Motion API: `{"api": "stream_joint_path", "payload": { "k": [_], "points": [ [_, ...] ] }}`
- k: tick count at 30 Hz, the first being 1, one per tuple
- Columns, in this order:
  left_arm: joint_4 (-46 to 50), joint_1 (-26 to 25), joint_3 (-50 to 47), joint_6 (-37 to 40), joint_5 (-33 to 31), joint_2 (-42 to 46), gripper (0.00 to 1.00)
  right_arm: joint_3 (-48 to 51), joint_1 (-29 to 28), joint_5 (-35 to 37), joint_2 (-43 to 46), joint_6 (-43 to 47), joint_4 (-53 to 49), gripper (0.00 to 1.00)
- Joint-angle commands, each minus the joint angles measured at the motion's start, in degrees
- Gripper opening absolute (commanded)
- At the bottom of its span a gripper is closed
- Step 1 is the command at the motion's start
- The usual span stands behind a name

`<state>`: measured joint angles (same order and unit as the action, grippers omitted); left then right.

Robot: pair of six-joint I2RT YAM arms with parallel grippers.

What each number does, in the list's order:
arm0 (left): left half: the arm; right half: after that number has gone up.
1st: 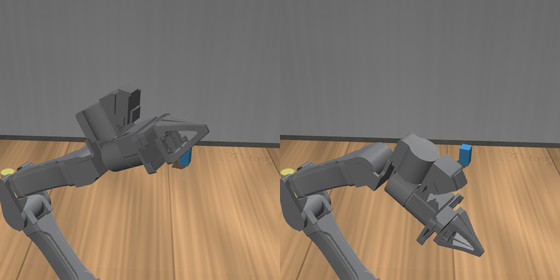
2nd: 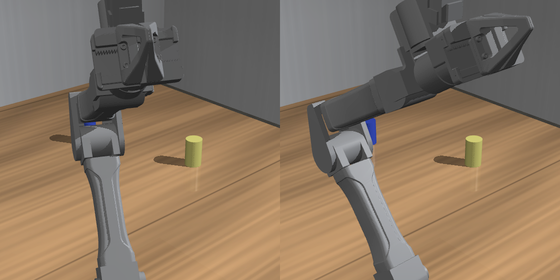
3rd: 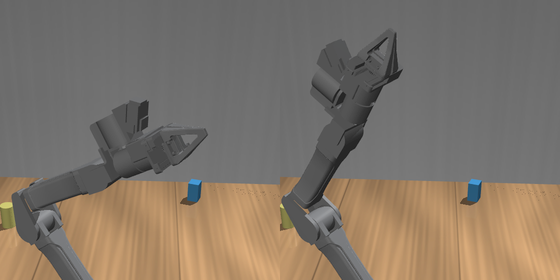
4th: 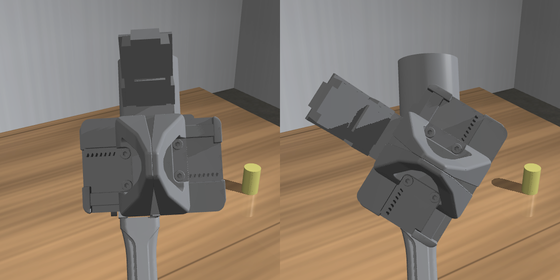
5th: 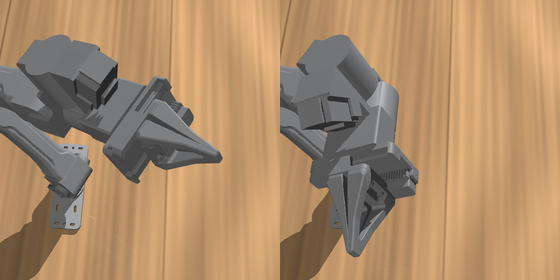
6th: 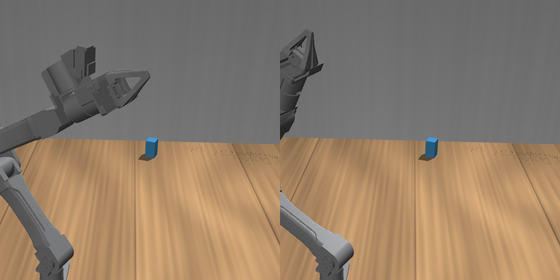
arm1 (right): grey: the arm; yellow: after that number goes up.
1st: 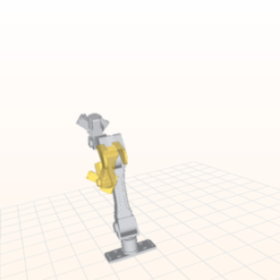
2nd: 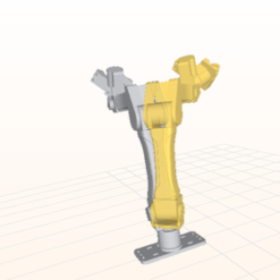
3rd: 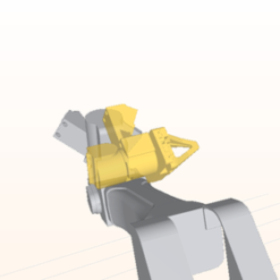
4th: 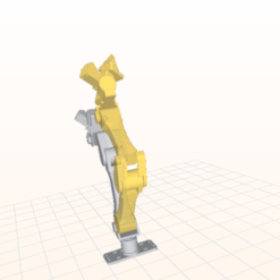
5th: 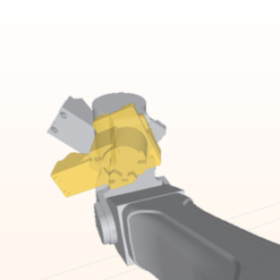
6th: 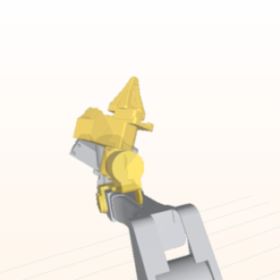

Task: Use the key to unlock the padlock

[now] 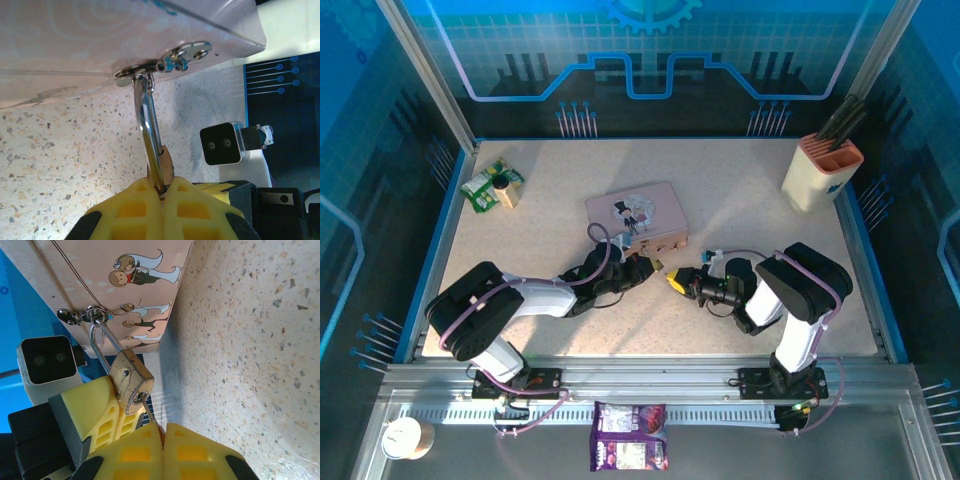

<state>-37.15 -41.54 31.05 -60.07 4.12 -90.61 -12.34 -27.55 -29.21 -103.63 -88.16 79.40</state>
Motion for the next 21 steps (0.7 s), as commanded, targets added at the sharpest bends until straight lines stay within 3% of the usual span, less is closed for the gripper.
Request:
{"api": "stream_joint_path", "payload": {
  "k": [1, 21],
  "points": [
    [-5.8, -0.8, 2.7, 1.0, 0.9, 1.8, 0.0, -0.1, 1.0, -1.2, 0.1, -0.6, 2.1, 0.0],
    [-7.5, -2.2, 3.4, 0.4, 0.8, 1.1, 0.0, -1.4, 1.5, -1.7, 0.7, -1.2, 2.1, 0.0]
  ]
}}
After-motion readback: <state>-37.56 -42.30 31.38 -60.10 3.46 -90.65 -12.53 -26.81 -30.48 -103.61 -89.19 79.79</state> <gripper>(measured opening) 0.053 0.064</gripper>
